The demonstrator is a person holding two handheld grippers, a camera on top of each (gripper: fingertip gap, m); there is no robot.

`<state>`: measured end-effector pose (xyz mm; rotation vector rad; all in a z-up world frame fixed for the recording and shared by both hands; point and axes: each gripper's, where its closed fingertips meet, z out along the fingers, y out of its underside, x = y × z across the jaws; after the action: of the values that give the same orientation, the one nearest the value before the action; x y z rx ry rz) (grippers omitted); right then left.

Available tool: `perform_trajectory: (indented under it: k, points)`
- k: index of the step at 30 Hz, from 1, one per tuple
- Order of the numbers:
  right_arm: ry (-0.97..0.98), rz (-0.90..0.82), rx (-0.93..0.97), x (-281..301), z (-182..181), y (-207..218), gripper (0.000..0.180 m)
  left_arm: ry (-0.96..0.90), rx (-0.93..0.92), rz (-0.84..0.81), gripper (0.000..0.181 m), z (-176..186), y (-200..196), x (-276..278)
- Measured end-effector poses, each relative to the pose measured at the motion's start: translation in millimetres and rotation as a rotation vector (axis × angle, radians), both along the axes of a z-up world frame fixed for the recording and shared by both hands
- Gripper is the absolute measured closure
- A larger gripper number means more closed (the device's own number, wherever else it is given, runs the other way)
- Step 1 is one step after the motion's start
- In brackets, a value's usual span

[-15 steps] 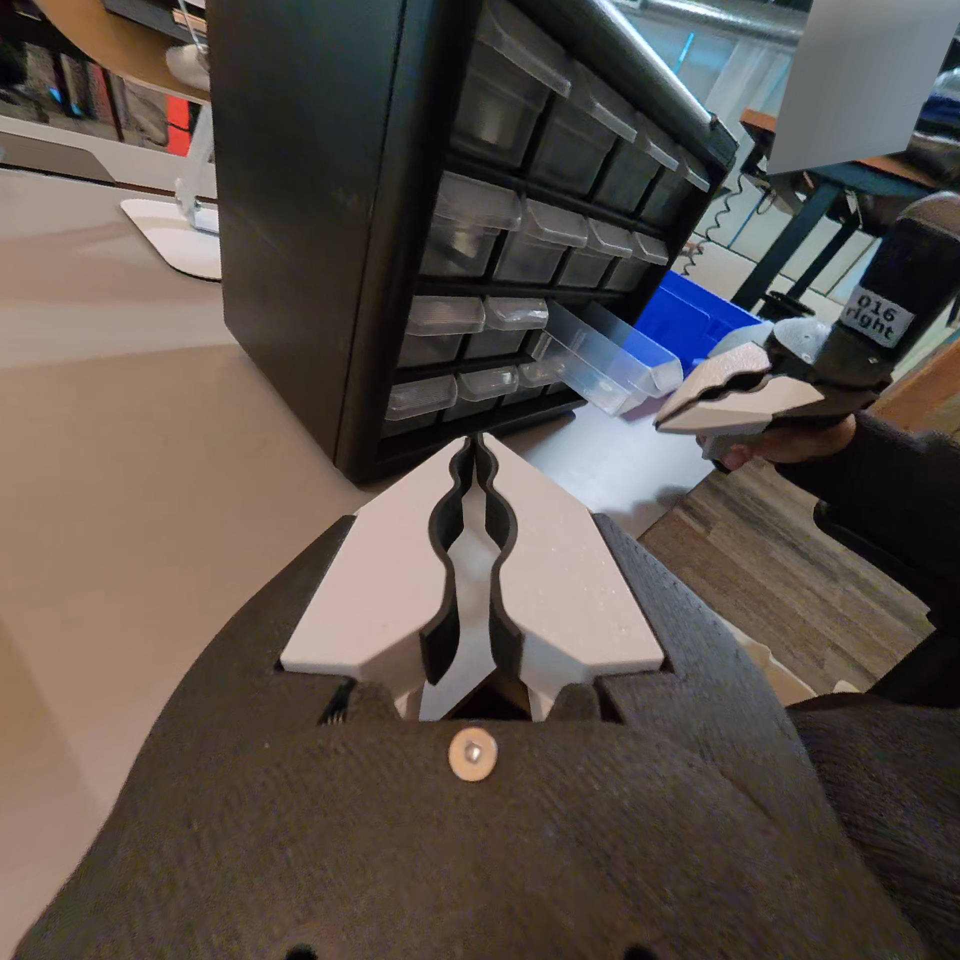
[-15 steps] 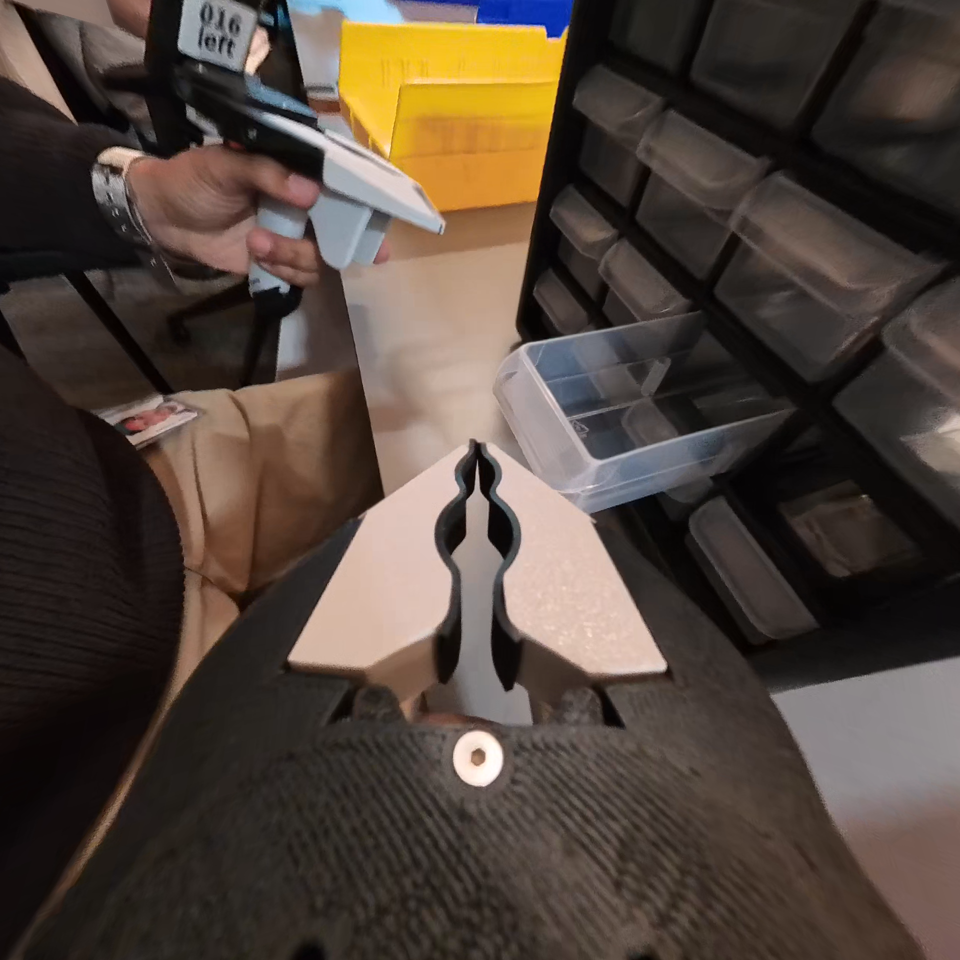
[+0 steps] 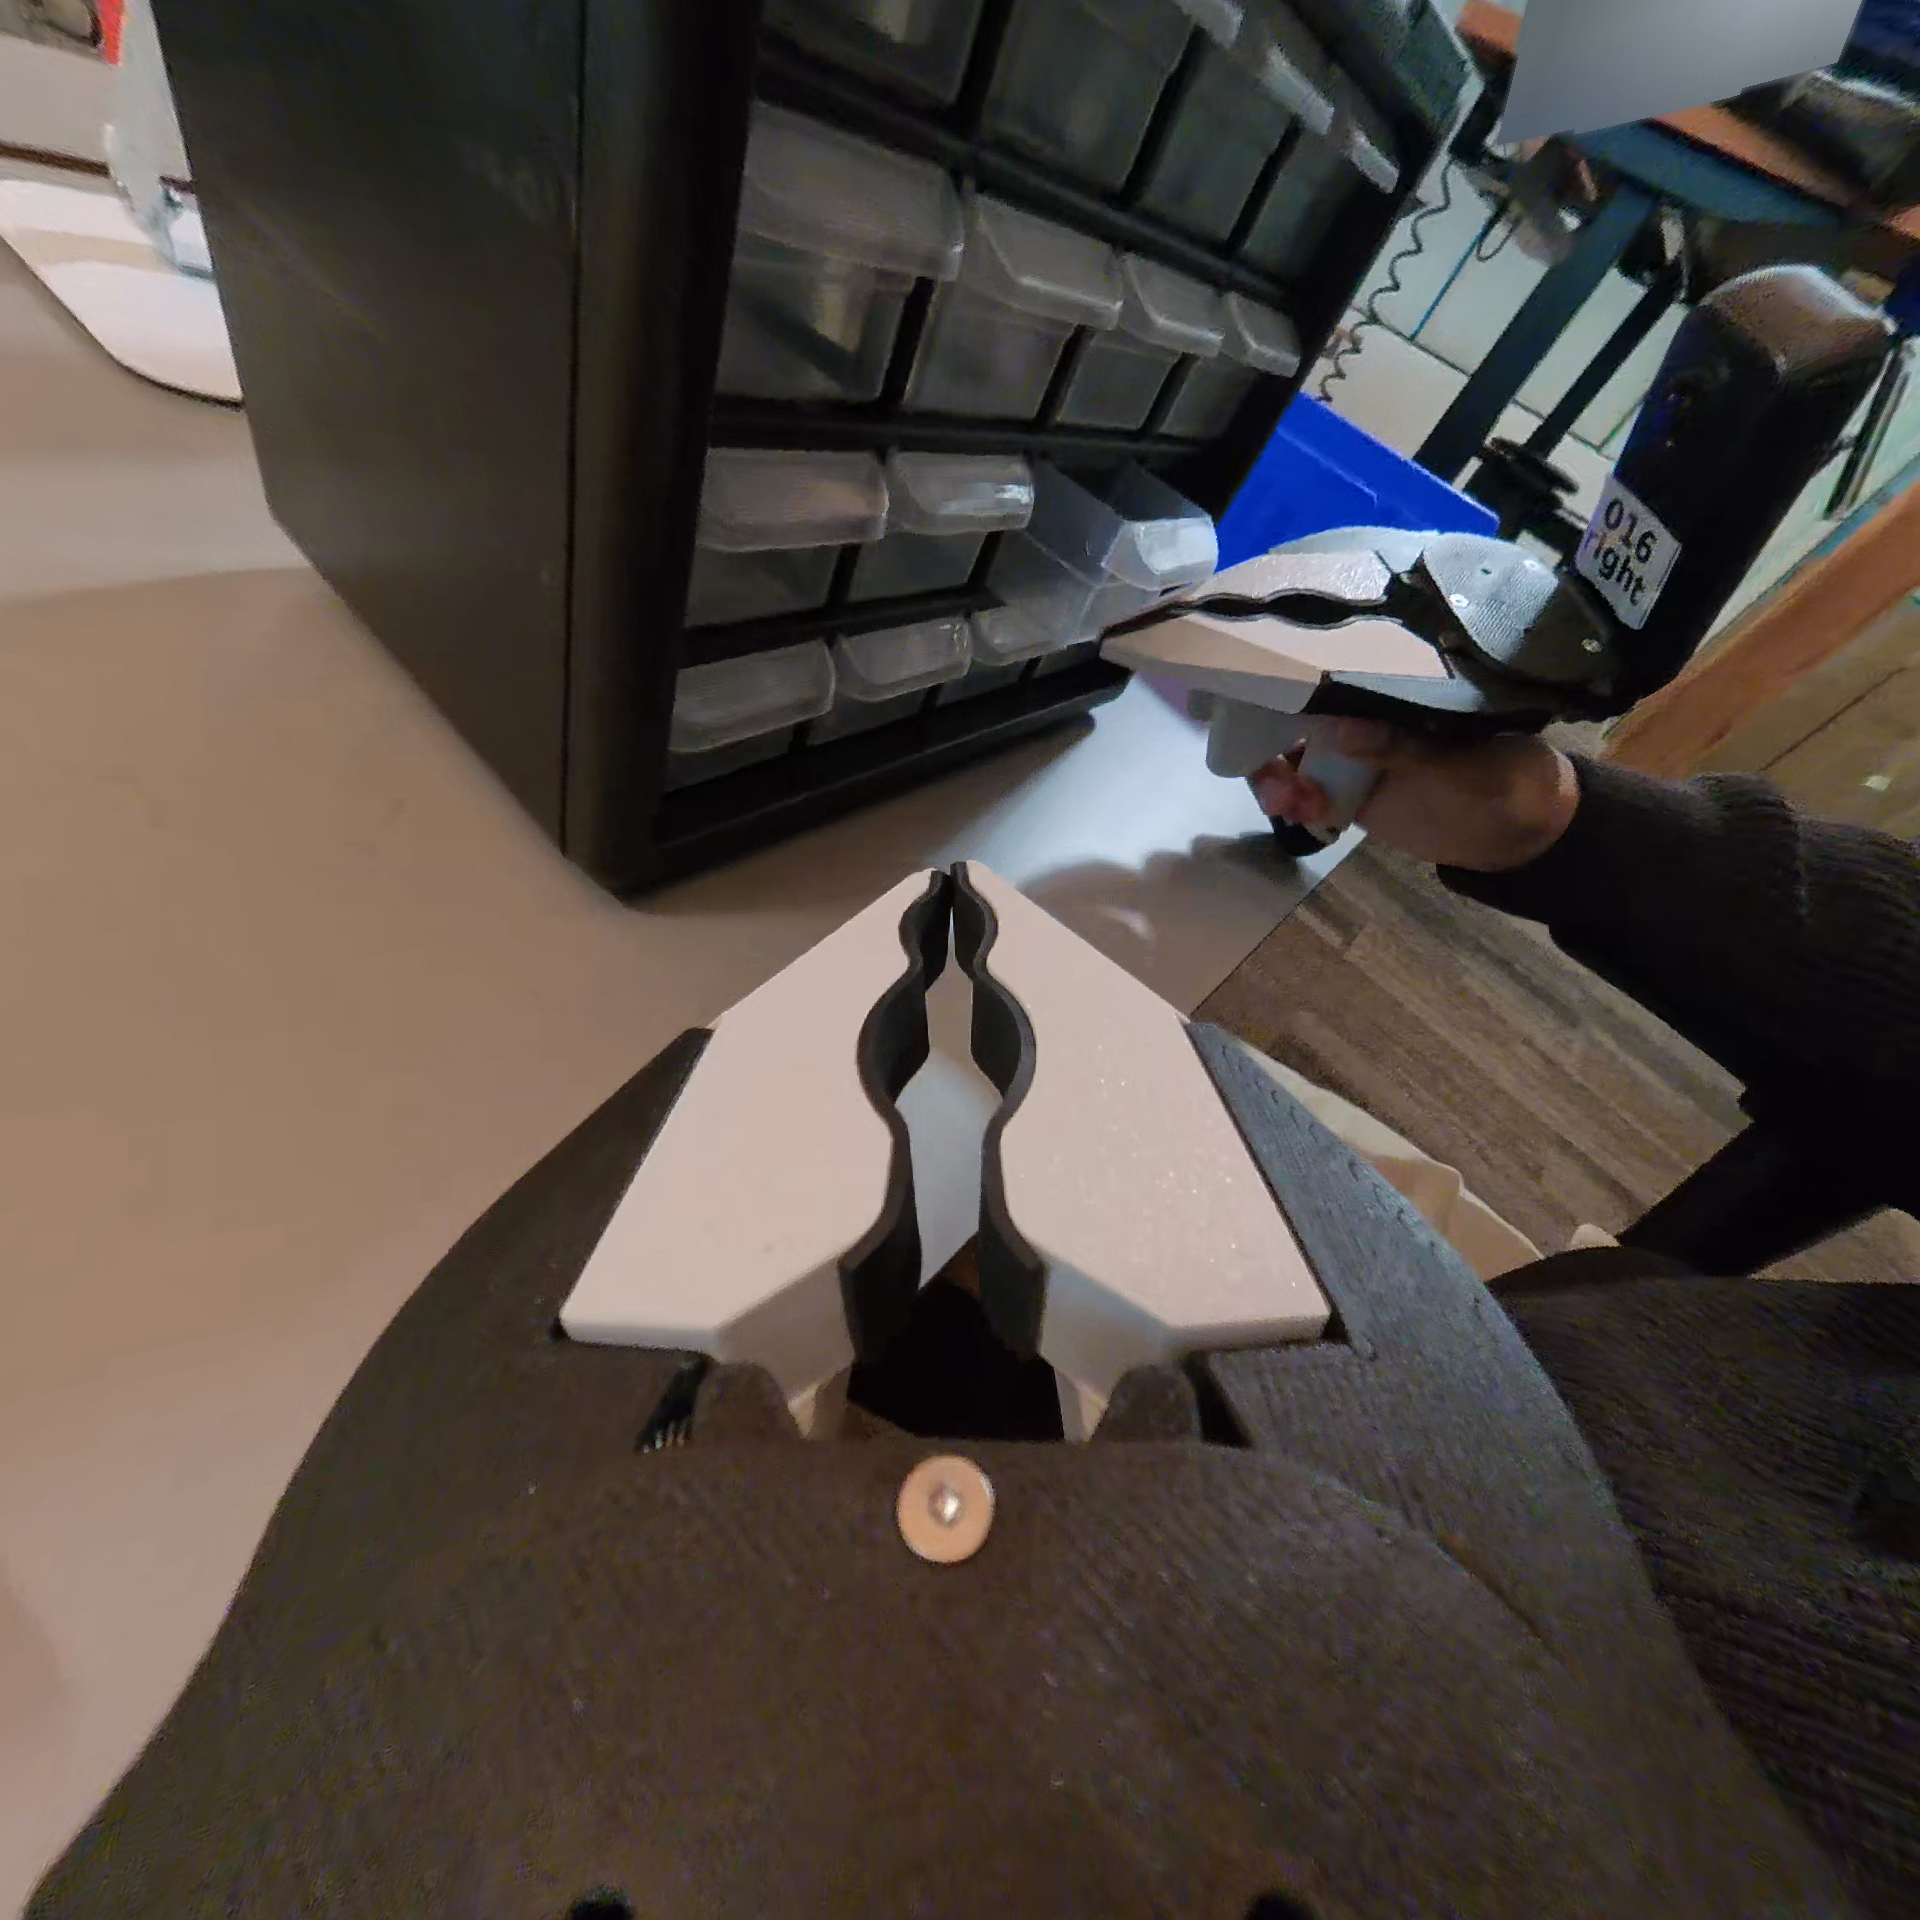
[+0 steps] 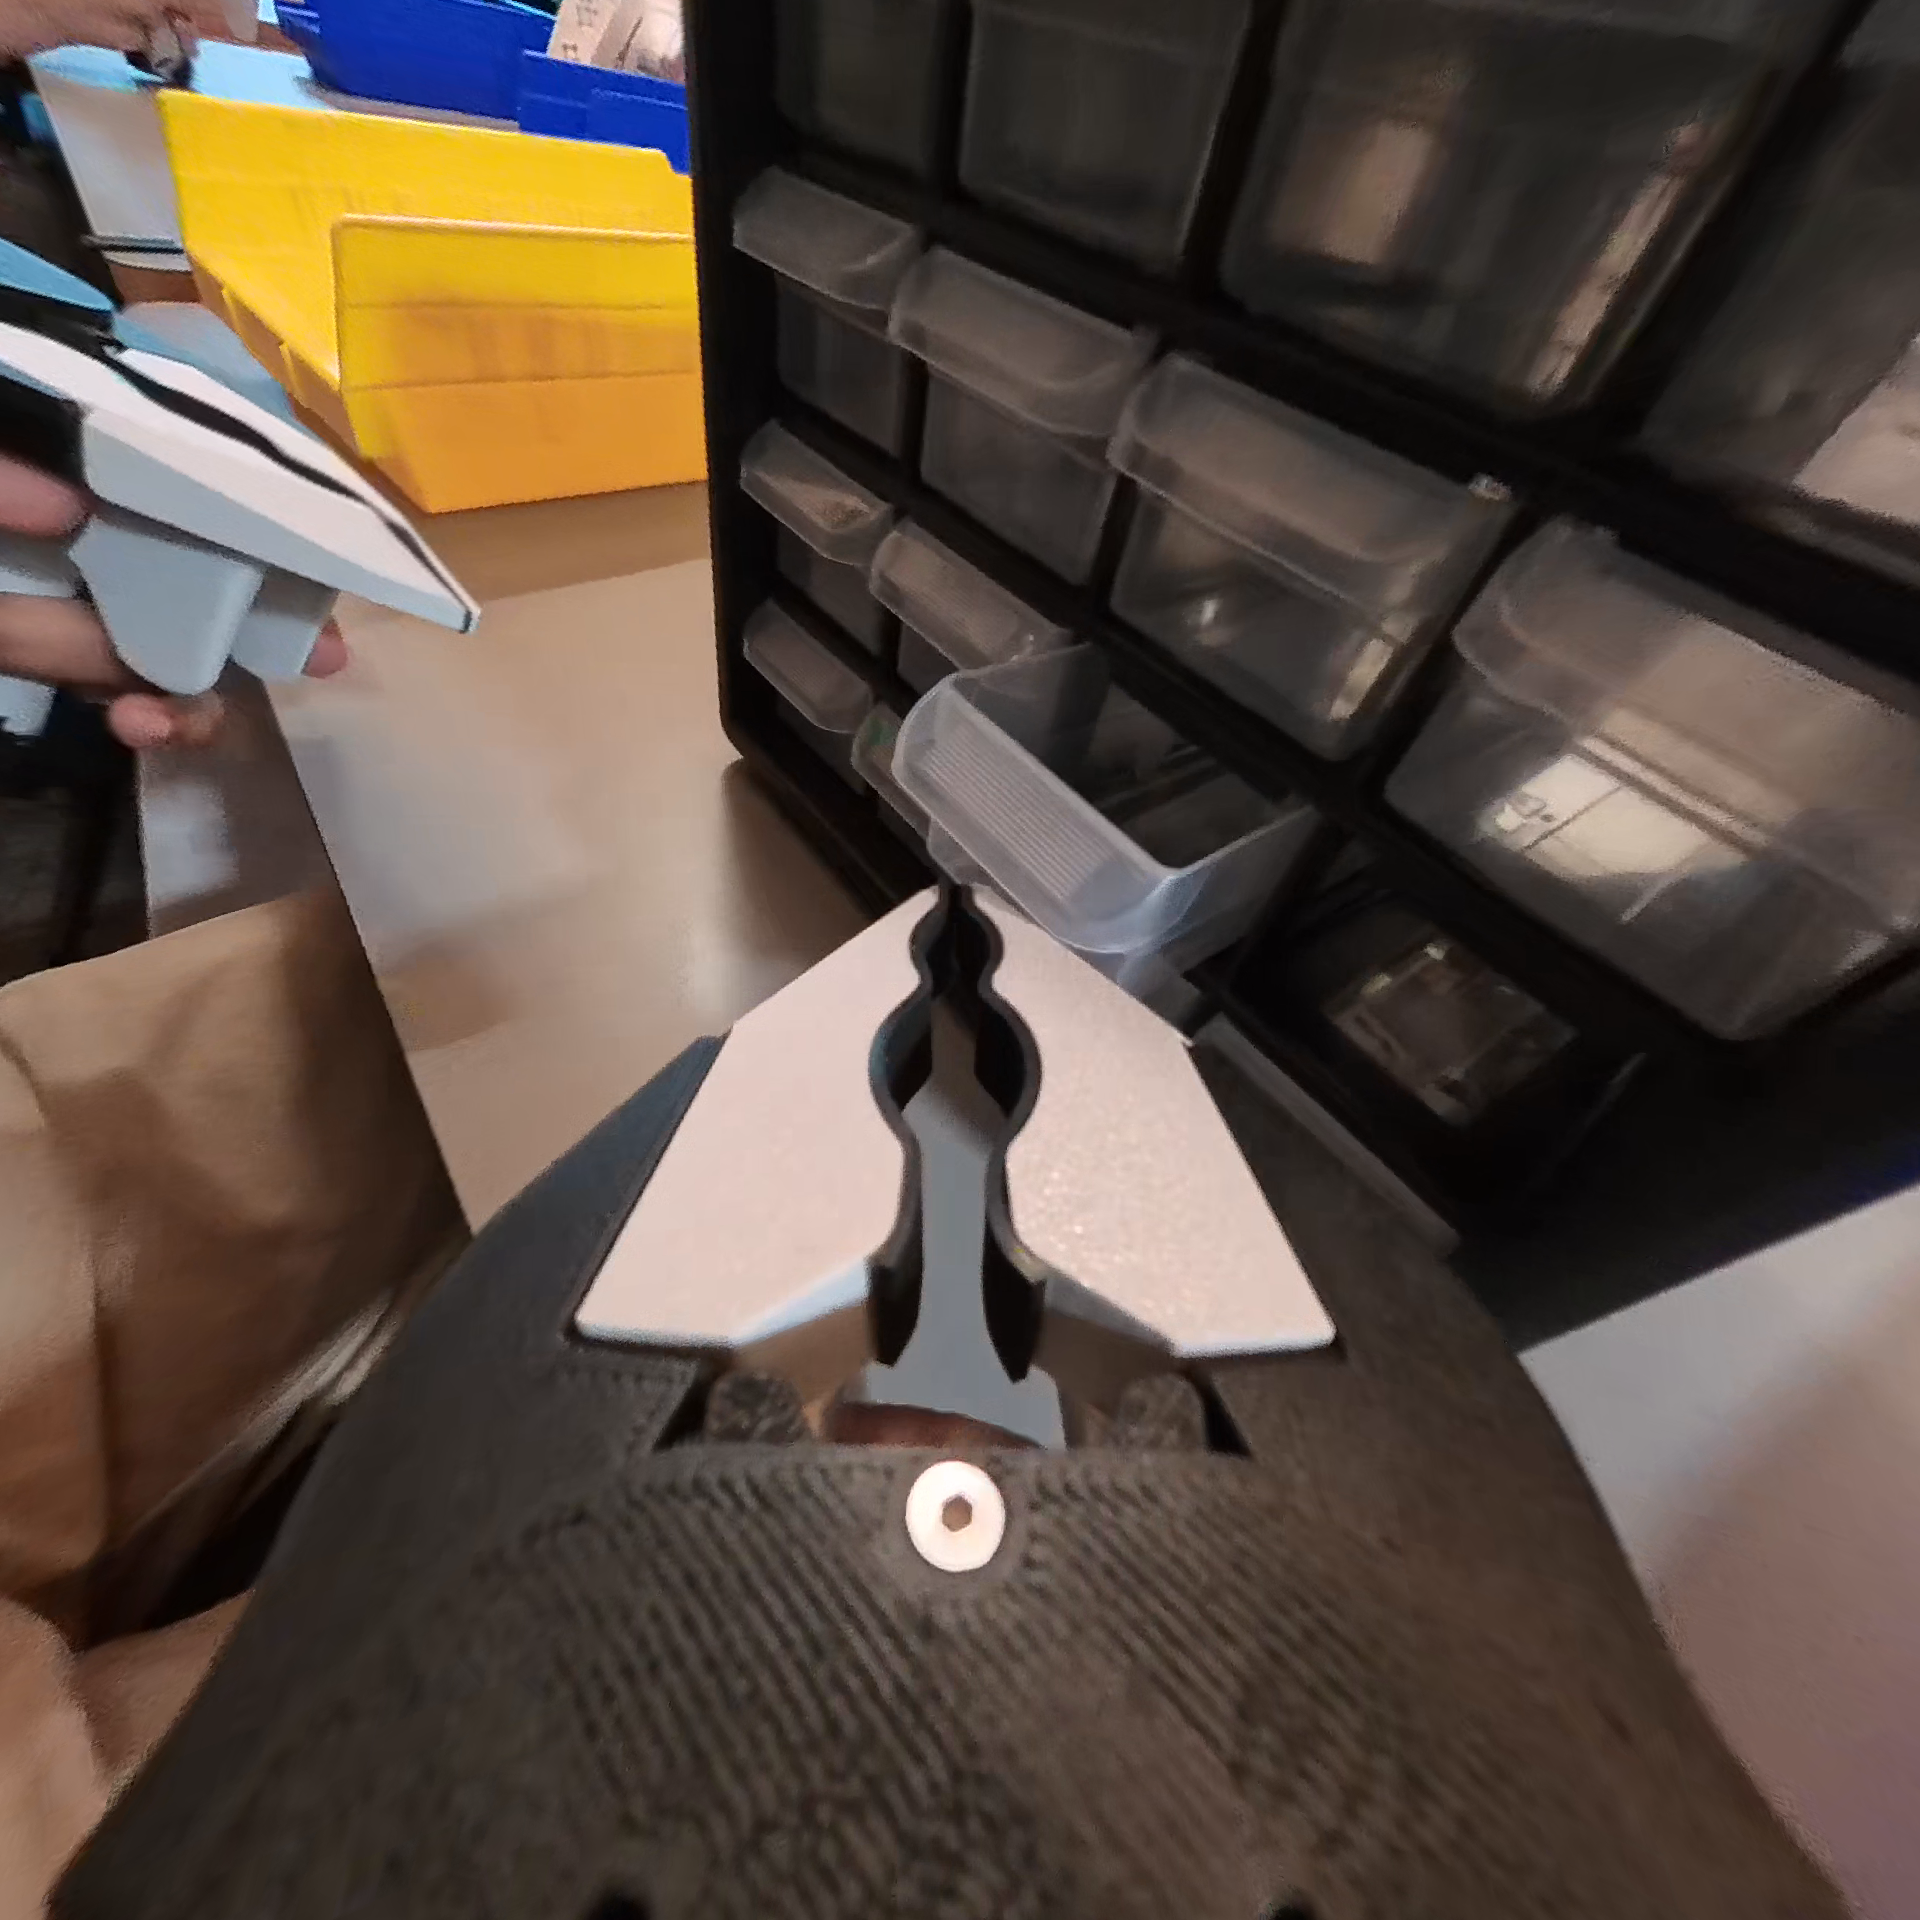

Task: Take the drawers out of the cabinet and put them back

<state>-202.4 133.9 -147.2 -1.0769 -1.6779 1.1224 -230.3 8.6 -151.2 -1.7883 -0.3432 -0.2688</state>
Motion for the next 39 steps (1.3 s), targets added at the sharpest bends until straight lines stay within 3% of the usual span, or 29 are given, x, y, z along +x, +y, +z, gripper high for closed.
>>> perform_trajectory:
  k: [8,39]
  points:
    - [0.044,-0.087,-0.121,-17.4,10.7,19.4,0.180,-0.031,-0.001,-0.007,0.181,-1.3,0.6,2.3]
    - [0.043,-0.081,-0.029,-11.0,6.9,10.6,0.171,0.160,-0.031,0.050,0.181,-1.8,-1.4,-2.3]
